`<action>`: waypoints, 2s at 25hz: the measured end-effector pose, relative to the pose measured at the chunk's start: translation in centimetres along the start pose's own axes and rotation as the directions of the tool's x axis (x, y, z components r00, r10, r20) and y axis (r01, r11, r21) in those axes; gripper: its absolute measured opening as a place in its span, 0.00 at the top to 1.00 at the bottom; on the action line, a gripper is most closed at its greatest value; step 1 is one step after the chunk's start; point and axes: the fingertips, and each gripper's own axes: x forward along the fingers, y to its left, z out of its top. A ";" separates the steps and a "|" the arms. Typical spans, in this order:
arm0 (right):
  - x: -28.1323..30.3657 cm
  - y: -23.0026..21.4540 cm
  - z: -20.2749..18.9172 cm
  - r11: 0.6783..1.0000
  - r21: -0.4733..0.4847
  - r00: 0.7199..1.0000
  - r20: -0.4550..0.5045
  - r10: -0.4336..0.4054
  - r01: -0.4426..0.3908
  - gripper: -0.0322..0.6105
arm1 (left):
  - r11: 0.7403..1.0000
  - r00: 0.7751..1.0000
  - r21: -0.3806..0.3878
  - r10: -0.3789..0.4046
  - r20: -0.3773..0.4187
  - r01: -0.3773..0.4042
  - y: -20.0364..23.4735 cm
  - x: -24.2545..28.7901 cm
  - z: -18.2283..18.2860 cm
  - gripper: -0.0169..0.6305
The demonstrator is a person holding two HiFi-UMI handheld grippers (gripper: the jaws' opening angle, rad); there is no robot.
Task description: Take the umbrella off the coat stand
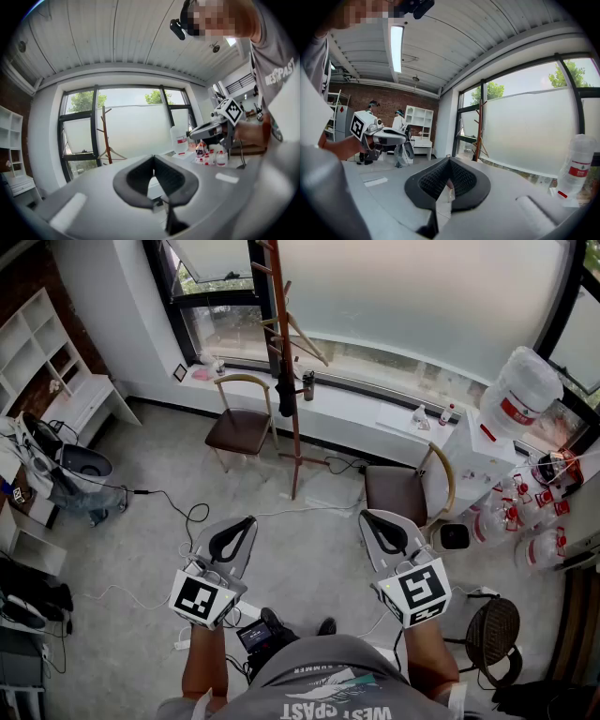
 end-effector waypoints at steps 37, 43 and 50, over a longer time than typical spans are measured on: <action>4.1 -1.6 -1.8 0.994 0.111 1.000 0.004 0.016 -0.016 0.95 | 1.000 0.998 0.001 -0.005 -0.060 0.005 2.0 1.9 -2.0 0.97; 8.2 -2.3 -1.6 0.991 0.126 0.999 -0.023 -0.038 0.040 0.95 | 0.997 0.997 -0.025 -0.070 -0.043 0.069 6.3 5.2 -2.9 0.97; 13.3 -3.3 -0.5 0.983 0.133 0.992 -0.042 -0.119 0.124 0.95 | 0.990 0.990 -0.012 -0.144 -0.013 0.143 12.3 8.6 -3.7 0.97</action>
